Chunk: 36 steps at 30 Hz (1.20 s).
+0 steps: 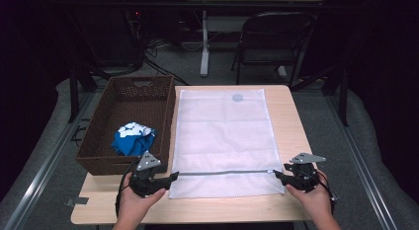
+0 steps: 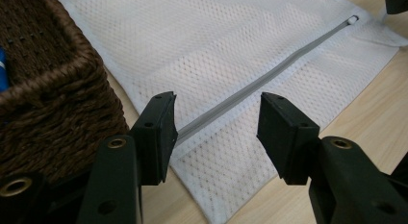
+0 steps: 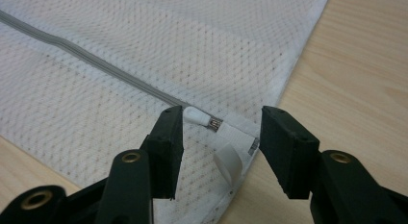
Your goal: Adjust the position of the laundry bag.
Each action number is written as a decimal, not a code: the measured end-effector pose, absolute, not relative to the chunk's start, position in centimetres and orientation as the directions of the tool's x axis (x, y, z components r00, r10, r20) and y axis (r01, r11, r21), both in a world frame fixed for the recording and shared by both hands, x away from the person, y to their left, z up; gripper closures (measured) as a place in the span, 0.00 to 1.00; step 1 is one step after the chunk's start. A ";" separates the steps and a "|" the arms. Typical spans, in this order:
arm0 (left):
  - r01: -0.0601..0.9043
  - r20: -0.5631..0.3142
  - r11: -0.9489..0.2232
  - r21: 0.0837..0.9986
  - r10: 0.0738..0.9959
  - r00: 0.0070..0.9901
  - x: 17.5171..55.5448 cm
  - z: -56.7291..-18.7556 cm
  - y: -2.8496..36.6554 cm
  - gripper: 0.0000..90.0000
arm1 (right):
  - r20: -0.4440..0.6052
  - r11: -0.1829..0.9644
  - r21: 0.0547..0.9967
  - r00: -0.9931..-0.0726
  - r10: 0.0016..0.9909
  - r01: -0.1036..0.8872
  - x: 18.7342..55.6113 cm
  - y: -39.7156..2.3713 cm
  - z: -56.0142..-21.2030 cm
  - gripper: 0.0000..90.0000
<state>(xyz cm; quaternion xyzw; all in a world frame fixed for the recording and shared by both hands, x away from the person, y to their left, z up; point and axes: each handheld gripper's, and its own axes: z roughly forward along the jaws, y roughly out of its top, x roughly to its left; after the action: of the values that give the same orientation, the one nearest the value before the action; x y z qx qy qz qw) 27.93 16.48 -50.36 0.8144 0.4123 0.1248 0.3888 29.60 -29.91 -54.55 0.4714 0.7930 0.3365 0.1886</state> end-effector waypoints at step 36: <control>0.645 -0.069 -0.460 0.611 0.780 0.622 29.6 -56.6 14.7 0.52 | -0.064 0.463 0.577 -0.528 0.847 0.673 30.5 -29.7 -56.4 0.91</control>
<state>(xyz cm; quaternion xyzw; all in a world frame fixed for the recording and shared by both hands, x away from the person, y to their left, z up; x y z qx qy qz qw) 29.60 14.75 -56.62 0.8471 0.4205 0.1111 0.3054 30.48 -29.66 -56.39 0.4536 0.8375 0.2504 0.1736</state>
